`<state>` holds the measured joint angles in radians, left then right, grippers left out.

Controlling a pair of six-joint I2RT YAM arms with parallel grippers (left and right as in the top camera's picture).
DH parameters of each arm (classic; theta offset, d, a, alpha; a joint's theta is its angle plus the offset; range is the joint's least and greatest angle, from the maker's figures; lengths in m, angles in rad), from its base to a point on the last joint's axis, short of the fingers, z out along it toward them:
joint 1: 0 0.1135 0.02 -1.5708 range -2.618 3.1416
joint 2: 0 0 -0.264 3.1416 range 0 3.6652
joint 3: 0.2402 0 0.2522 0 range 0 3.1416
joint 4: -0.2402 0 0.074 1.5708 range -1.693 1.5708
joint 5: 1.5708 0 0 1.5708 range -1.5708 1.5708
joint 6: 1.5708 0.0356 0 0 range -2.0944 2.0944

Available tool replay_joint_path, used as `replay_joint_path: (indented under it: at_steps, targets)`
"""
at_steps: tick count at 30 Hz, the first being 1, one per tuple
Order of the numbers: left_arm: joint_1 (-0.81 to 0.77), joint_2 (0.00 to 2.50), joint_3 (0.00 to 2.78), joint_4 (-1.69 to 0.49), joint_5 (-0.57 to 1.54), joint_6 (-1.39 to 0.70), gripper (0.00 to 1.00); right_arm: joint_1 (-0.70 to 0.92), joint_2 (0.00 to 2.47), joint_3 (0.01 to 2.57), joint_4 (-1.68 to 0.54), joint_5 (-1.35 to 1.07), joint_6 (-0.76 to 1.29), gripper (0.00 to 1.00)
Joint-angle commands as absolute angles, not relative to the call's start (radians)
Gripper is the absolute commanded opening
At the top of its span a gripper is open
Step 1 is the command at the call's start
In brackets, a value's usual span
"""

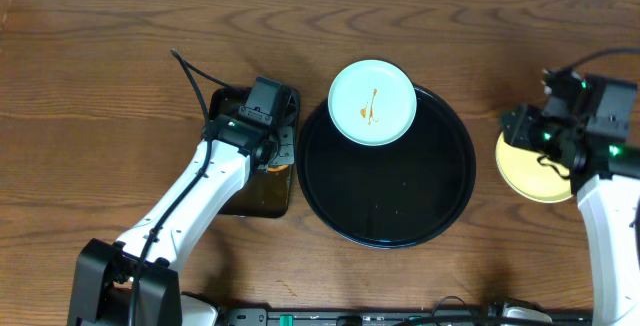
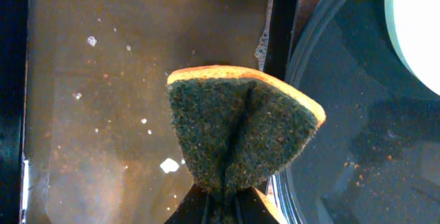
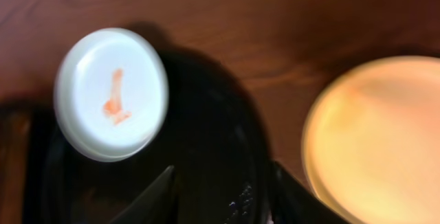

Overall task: Clean dirty plates on tray and stack at the side
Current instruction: 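Move the right gripper to the pale green plate and grip its rim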

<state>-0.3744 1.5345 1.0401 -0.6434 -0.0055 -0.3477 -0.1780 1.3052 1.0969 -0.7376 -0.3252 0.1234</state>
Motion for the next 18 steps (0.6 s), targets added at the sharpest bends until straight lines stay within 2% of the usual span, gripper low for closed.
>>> replay_joint_path:
  at_steps: [1, 5, 12, 18]
  targets:
    - [-0.371, 1.520, 1.045, -0.643, -0.007, -0.361, 0.08, -0.102, 1.400, 1.247, -0.829, -0.371, 0.044, 0.40]
    - [-0.371, 1.520, 1.045, -0.643, -0.007, -0.361, 0.08, -0.022, 1.528, 1.383, -0.904, -0.371, 0.025, 0.43]
    - [-0.371, 1.520, 1.045, -0.643, -0.007, -0.361, 0.08, 0.091, 1.702, 1.402, -0.812, -0.381, 0.028, 0.44]
    - [-0.371, 1.520, 1.045, -0.644, -0.007, -0.361, 0.08, 0.135, 1.887, 1.402, -0.777, -0.371, 0.070, 0.36]
